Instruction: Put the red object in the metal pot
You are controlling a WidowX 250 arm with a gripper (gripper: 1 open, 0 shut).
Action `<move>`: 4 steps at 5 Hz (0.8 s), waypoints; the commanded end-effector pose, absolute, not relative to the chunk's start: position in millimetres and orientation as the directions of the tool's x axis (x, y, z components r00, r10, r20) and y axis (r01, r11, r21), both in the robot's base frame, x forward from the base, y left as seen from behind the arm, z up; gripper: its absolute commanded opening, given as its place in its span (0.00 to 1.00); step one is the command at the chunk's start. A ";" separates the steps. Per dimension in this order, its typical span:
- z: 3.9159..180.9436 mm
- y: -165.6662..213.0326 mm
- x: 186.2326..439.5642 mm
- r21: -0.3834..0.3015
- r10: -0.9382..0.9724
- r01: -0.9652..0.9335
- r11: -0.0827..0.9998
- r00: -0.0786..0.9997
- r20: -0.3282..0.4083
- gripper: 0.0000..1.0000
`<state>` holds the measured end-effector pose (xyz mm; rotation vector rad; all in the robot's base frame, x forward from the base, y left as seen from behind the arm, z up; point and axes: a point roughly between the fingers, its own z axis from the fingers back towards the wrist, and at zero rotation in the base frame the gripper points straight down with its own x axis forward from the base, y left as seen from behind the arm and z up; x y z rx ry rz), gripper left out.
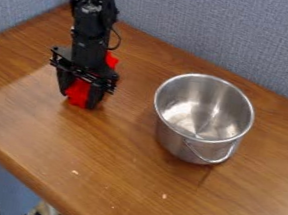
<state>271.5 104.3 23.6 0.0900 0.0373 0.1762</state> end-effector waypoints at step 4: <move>38.6 113.2 257.4 0.072 0.279 -0.279 0.958 0.960 0.011 0.00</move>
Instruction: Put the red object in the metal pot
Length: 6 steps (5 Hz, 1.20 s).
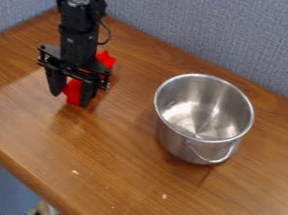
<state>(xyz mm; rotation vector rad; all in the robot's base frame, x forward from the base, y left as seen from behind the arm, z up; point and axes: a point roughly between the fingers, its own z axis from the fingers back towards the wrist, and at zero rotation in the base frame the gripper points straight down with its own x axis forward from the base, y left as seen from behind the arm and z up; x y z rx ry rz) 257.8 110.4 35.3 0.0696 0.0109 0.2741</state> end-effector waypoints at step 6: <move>23.5 126.8 224.7 0.061 0.326 -0.324 0.944 0.945 -0.022 0.00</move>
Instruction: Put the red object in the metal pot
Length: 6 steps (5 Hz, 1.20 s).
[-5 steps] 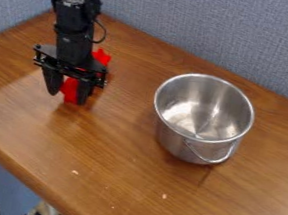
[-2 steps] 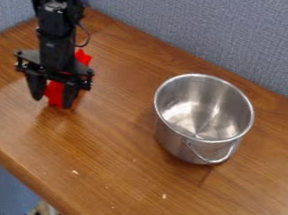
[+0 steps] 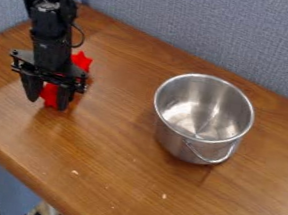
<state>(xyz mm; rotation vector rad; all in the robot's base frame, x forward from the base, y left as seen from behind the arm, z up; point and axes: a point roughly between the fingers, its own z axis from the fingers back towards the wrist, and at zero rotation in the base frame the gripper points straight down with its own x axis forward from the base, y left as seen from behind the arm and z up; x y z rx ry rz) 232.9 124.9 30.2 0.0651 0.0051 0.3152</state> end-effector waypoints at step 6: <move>30.6 123.2 252.2 0.042 0.366 -0.365 0.930 0.930 -0.024 0.00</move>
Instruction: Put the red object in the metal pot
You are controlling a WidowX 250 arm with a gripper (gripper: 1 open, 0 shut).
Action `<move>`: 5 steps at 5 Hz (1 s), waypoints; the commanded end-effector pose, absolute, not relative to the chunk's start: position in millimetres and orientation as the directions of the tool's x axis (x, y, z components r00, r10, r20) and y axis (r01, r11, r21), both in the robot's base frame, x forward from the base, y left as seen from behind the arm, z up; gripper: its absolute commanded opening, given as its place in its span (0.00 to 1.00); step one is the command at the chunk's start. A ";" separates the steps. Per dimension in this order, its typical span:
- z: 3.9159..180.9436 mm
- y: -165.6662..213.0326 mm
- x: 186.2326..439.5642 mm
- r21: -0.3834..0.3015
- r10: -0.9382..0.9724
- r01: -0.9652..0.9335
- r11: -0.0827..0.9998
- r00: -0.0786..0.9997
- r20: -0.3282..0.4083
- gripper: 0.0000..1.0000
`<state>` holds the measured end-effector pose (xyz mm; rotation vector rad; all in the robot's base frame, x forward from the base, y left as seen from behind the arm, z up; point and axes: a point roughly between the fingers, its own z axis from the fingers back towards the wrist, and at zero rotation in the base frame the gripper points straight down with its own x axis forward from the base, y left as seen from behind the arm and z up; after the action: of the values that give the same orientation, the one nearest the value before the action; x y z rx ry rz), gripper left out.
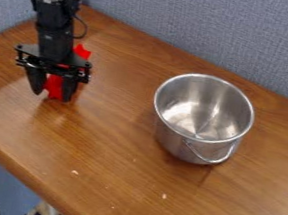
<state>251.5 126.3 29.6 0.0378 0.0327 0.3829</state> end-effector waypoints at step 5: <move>30.7 103.3 249.6 0.057 0.199 -0.196 0.979 0.979 -0.042 0.00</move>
<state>251.4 105.8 29.0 0.0479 0.0444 0.2198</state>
